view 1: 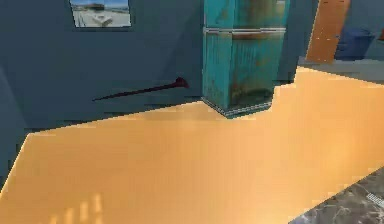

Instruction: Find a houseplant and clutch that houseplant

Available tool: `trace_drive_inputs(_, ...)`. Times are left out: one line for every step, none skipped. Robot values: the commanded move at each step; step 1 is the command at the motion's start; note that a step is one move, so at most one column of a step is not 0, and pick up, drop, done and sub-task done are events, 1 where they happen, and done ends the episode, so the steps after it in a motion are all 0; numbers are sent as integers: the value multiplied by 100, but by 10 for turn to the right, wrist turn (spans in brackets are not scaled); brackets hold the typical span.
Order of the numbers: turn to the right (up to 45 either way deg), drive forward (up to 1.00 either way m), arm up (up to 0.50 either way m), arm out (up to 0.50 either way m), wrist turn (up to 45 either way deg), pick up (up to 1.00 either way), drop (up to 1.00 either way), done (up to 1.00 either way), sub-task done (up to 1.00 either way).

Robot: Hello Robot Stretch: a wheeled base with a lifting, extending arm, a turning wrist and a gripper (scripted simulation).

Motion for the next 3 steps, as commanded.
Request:
trace_drive_inputs(-450, 0, 0, 0, 0, 0, 0, 0, 0)
trace_drive_inputs(-270, 0, 0, 0, 0, 0, 0, 0, 0)
trace_drive_inputs(0, 35, 0, 0, 0, 0, 0, 0, 0)
